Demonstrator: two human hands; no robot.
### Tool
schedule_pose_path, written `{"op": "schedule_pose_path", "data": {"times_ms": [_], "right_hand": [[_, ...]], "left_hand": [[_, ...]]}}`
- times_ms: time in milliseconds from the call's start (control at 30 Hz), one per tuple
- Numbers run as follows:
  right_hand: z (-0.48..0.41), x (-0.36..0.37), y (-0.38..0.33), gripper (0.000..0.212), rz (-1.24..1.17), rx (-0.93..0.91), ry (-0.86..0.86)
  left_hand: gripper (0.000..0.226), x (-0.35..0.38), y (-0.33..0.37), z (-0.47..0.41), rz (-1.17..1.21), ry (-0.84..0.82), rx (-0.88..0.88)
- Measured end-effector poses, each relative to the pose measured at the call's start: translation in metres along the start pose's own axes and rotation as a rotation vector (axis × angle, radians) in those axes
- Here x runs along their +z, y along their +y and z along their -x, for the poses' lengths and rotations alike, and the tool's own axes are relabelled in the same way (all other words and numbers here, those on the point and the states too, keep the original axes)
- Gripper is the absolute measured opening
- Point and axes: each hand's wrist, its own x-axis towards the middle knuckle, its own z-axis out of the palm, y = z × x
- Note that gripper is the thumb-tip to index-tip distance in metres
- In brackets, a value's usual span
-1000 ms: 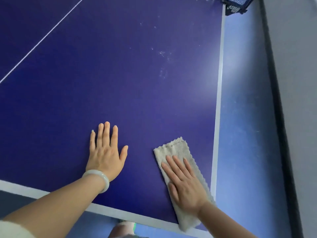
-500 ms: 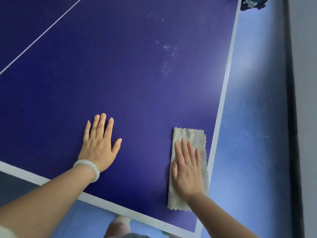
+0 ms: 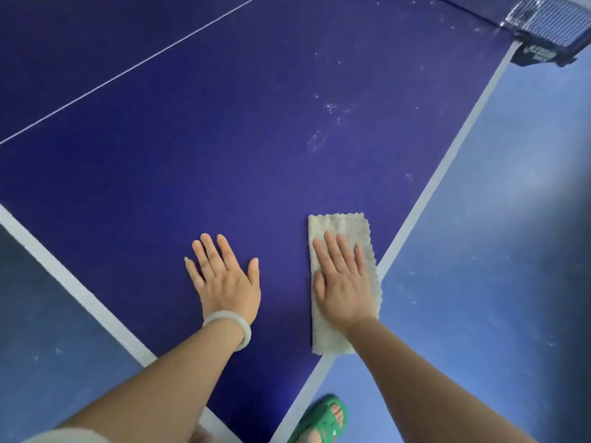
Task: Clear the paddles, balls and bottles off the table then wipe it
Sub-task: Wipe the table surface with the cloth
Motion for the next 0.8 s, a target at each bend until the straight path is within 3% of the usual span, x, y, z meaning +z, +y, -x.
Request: {"op": "schedule_pose_path", "data": {"times_ms": [100, 200, 267, 333, 400, 467, 600, 667, 800], "right_hand": [[0.000, 0.002, -0.009, 0.061, -0.018, 0.079, 0.035], [0.019, 0.005, -0.018, 0.060, -0.033, -0.201, -0.021], [0.021, 0.002, 0.001, 0.059, -0.041, -0.439, -0.048], [0.006, -0.002, 0.034, 0.058, -0.016, -0.557, -0.052], [-0.021, -0.006, 0.064, 0.058, 0.026, -0.494, -0.025], [-0.052, -0.014, 0.082, 0.059, 0.028, -0.301, -0.010], [-0.068, -0.012, 0.048, 0.064, -0.018, 0.022, 0.005], [-0.052, -0.007, 0.014, 0.062, -0.040, -0.084, 0.014], [-0.023, -0.004, -0.003, 0.058, -0.009, -0.525, -0.072]], "left_hand": [[0.081, 0.005, 0.002, -0.001, -0.028, 0.050, -0.023], [0.080, 0.008, 0.003, 0.000, -0.020, 0.074, -0.024], [0.078, 0.009, 0.003, 0.000, -0.028, 0.081, -0.032], [0.078, 0.009, 0.004, -0.001, -0.027, 0.081, -0.047], [0.078, 0.009, 0.004, -0.001, -0.021, 0.091, -0.049], [0.077, 0.009, 0.004, -0.002, -0.025, 0.095, -0.050], [0.076, 0.012, 0.002, -0.002, -0.021, 0.115, -0.043], [0.075, 0.012, 0.002, -0.003, -0.015, 0.130, -0.043], [0.074, 0.013, 0.002, -0.002, -0.003, 0.141, -0.042]]}}
